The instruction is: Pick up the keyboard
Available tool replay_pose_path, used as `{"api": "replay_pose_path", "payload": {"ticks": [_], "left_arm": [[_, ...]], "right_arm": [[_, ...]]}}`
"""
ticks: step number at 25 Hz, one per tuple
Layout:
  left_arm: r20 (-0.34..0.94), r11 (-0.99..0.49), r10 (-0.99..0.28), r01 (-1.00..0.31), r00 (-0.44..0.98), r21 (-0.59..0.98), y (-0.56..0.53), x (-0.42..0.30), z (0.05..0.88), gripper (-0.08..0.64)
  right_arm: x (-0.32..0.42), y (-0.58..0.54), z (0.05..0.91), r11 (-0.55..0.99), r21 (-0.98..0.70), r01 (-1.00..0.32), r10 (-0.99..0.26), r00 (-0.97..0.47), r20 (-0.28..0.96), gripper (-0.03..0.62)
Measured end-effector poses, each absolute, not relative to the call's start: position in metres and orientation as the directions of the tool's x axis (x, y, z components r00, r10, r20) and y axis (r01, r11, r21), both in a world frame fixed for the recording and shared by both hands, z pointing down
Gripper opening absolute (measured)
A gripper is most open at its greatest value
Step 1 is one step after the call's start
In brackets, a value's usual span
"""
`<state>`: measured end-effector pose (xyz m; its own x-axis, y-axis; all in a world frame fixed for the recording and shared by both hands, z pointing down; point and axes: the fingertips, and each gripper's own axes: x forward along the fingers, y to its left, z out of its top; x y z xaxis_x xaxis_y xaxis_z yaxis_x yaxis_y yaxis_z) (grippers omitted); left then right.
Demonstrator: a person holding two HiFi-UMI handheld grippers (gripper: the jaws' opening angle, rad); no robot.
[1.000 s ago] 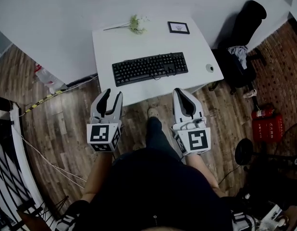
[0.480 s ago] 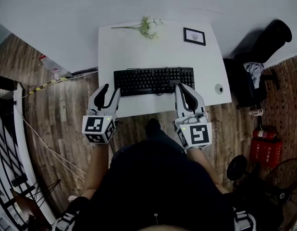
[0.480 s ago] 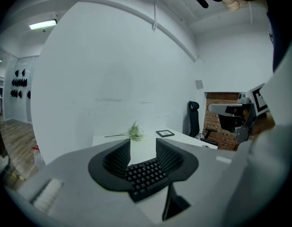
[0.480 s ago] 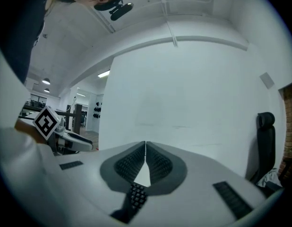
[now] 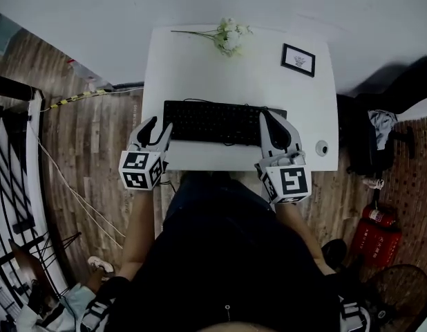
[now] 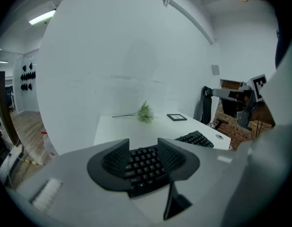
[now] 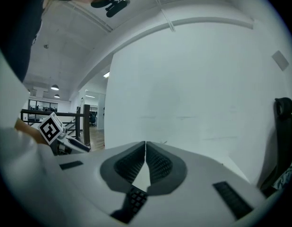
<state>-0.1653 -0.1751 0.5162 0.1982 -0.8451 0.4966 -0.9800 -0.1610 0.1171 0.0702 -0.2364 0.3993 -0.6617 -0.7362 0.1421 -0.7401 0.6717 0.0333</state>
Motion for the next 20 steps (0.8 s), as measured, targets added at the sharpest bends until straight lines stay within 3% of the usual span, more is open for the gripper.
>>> {"api": "replay_pose_path", "payload": {"ticks": [11, 20], "left_arm": [[0.732, -0.150, -0.638, -0.971, 0.240, 0.187, -0.186, -0.182, 0.616, 0.256], [0.809, -0.161, -0.515, -0.960, 0.281, 0.231, -0.194, -0.184, 0.647, 0.268]], "right_arm": [[0.079, -0.259, 0.423, 0.645, 0.031, -0.764, -0.750, -0.625, 0.218, 0.012], [0.092, -0.270, 0.428, 0.588, 0.043, -0.808, -0.789, -0.560, 0.252, 0.012]]}}
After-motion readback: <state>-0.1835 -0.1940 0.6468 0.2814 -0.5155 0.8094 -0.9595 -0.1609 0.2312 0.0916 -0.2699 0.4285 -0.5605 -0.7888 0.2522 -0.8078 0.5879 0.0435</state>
